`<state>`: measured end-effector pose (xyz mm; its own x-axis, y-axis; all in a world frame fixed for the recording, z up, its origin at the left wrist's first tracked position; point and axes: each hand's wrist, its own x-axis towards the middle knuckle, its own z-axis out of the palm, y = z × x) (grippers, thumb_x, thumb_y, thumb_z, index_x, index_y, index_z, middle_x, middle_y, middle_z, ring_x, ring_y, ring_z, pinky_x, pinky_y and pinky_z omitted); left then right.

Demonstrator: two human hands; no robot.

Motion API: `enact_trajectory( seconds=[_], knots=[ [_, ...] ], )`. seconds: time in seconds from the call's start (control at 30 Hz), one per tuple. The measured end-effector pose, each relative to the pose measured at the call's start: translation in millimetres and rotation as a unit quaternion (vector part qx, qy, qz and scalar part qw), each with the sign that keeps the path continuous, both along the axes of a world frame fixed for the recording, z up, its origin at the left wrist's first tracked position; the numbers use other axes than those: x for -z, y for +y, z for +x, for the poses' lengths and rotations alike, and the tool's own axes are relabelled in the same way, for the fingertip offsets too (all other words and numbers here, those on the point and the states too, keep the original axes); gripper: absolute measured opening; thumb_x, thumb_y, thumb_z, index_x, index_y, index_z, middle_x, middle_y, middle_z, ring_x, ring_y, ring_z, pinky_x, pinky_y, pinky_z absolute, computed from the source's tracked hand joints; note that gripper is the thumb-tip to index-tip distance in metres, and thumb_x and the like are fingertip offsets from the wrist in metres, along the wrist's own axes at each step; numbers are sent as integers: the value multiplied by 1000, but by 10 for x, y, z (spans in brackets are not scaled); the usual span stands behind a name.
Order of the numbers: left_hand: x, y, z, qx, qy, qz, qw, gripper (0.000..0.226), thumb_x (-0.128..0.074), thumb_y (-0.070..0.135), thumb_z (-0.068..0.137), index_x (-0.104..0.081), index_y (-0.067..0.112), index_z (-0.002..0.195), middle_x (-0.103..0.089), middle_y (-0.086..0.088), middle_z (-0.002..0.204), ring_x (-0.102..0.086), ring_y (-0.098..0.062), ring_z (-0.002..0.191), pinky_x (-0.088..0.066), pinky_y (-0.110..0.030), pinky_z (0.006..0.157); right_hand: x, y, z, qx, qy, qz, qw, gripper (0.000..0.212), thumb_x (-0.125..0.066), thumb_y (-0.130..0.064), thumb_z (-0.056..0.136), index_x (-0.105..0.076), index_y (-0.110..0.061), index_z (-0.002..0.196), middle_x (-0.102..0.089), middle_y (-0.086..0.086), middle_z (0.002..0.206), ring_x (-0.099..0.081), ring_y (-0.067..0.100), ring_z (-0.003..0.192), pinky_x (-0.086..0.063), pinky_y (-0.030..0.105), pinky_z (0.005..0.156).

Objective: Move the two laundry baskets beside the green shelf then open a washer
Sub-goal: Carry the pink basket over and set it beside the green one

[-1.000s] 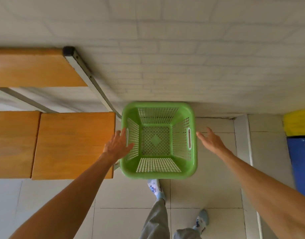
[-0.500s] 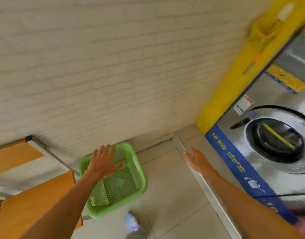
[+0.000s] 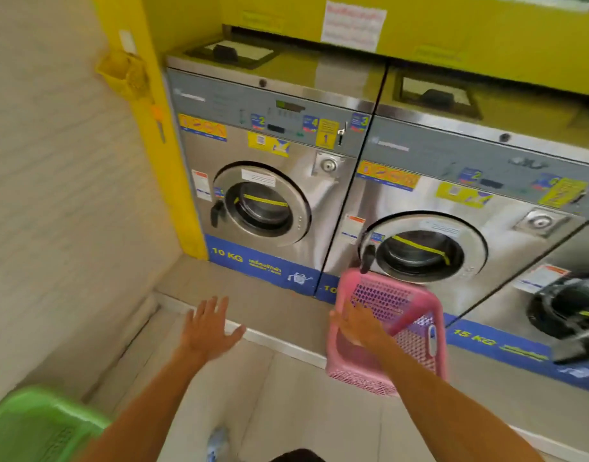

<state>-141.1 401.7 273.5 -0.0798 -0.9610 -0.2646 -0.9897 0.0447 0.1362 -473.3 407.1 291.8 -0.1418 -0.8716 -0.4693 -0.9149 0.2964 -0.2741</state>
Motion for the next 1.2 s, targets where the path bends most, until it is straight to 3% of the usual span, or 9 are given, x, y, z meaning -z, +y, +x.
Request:
enact_trajectory(
  seconds=[0.17, 0.3, 0.43, 0.53, 0.6, 0.73, 0.9, 1.07, 1.2],
  knots=[
    [151, -410, -1263, 93, 10, -2, 996, 87, -44, 68, 86, -23, 21, 155, -30, -8, 160, -32, -27, 144, -29, -43, 114, 110, 256, -1121, 97, -57, -13, 994, 50, -33, -46, 103, -48, -13, 137, -50, 17, 141, -49, 37, 132, -39, 54, 110],
    [389, -688, -1925, 122, 27, 41, 991, 85, -46, 64, 88, -21, 19, 156, -27, -9, 161, -30, -27, 145, -30, -44, 112, 290, 342, -1779, 149, -53, -15, 987, 52, -38, -43, 103, -42, -14, 146, -44, 18, 150, -45, 34, 138, -35, 48, 115],
    [666, -1067, -2396, 150, 18, 70, 986, 81, -46, 56, 91, -19, 16, 156, -28, -11, 160, -32, -29, 143, -34, -45, 111, 494, 189, -2275, 195, -57, -5, 979, 63, -38, -44, 103, -25, -12, 156, -35, 19, 156, -45, 36, 138, -37, 48, 113],
    [855, -1375, -2715, 160, 29, 91, 983, 78, -46, 51, 94, -18, 14, 156, -33, -12, 157, -37, -30, 139, -38, -45, 108, 692, 40, -2629, 240, -66, 4, 969, 61, -42, -43, 101, -30, -14, 154, -56, 23, 137, -61, 36, 118, -48, 45, 102],
    [1031, -1529, -2893, 161, 31, 96, 982, 77, -46, 49, 95, -16, 14, 157, -36, -11, 155, -39, -30, 137, -40, -45, 106, 880, -76, -2856, 248, -53, 15, 967, 57, -45, -42, 101, -38, -12, 148, -59, 19, 133, -62, 34, 115, -49, 43, 99],
    [1439, -1746, -3159, 144, 38, 132, 980, 77, -47, 46, 96, -13, 15, 157, -39, -10, 151, -43, -31, 134, -44, -46, 104, 1356, -297, -3195, 253, -44, 35, 966, 58, -51, -34, 99, -36, -6, 147, -52, 18, 142, -57, 37, 122, -46, 46, 101],
    [2006, -1802, -3439, 69, 82, 199, 974, 82, -53, 44, 95, -9, 14, 157, -44, -14, 147, -48, -33, 132, -46, -49, 102, 1985, -544, -3577, 324, -35, 62, 943, 73, -64, -21, 90, -25, 4, 147, -52, 34, 133, -53, 47, 122, -46, 48, 96],
    [2564, -1847, -3656, 24, 112, 226, 967, 89, -54, 43, 96, 1, 13, 159, -40, -21, 148, -49, -41, 131, -45, -56, 102, 2660, -683, -3841, 359, -43, 62, 930, 64, -63, -9, 82, -28, 0, 135, -57, 36, 115, -60, 50, 101, -52, 55, 83],
    [2929, -1875, -3805, 2, 165, 175, 971, 81, -52, 31, 98, 0, 16, 159, -48, -22, 136, -59, -42, 115, -52, -56, 90, 3122, -641, -3967, 335, -18, 35, 941, 79, -61, -4, 81, -16, -5, 146, -58, 42, 113, -63, 54, 94, -53, 55, 77]
  ],
)
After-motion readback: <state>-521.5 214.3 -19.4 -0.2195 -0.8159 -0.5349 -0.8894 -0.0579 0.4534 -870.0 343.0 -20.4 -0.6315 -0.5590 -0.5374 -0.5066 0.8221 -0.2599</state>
